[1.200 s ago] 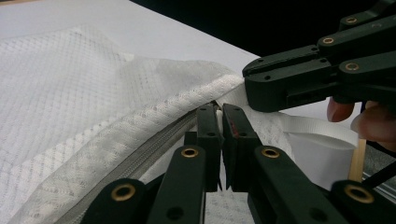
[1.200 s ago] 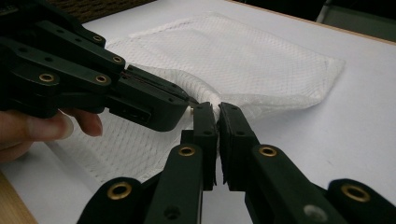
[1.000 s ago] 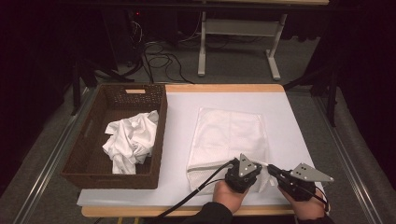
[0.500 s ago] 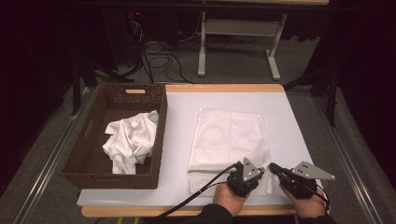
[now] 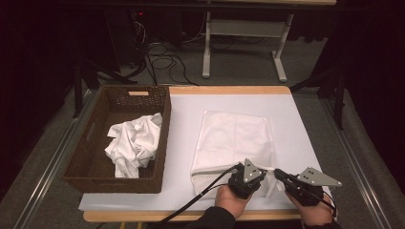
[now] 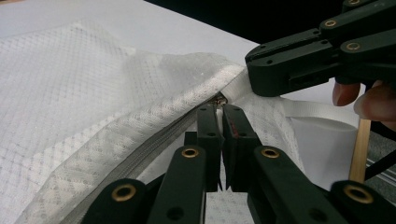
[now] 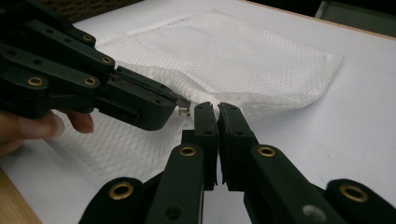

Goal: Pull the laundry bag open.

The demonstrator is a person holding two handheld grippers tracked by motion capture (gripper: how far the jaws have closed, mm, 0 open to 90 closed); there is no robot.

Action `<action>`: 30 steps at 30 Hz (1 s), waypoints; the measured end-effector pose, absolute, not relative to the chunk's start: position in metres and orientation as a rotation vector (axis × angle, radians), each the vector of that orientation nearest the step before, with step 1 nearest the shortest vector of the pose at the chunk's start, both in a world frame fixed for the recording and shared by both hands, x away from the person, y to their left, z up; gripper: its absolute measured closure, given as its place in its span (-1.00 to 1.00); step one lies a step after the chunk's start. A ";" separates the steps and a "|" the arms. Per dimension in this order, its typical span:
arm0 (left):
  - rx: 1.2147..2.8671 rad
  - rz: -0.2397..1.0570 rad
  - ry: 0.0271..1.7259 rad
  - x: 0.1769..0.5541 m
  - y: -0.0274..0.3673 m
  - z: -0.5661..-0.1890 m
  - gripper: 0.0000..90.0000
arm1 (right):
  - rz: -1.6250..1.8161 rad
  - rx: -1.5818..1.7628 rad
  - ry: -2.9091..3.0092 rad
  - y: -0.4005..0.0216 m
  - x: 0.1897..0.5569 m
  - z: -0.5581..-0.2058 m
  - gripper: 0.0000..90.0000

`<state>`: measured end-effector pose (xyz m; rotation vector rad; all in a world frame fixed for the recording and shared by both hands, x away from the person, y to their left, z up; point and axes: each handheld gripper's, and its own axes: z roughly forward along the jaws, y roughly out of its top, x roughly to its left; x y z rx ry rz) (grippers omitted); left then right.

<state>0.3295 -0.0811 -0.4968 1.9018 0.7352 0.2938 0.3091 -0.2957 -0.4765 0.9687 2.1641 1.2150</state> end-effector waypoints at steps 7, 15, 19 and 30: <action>1.829 0.270 0.907 0.342 -0.057 -0.503 0.93 | 1.252 1.028 2.089 -0.307 0.306 -0.473 0.97; 1.867 0.280 0.880 0.340 -0.045 -0.503 0.92 | 1.232 0.997 2.135 -0.302 0.310 -0.477 0.96; 1.895 0.296 0.860 0.336 -0.043 -0.503 0.92 | 1.230 1.003 2.140 -0.303 0.309 -0.477 0.96; 1.878 0.332 0.912 0.333 -0.015 -0.504 0.92 | 1.232 1.022 2.127 -0.307 0.309 -0.477 0.96</action>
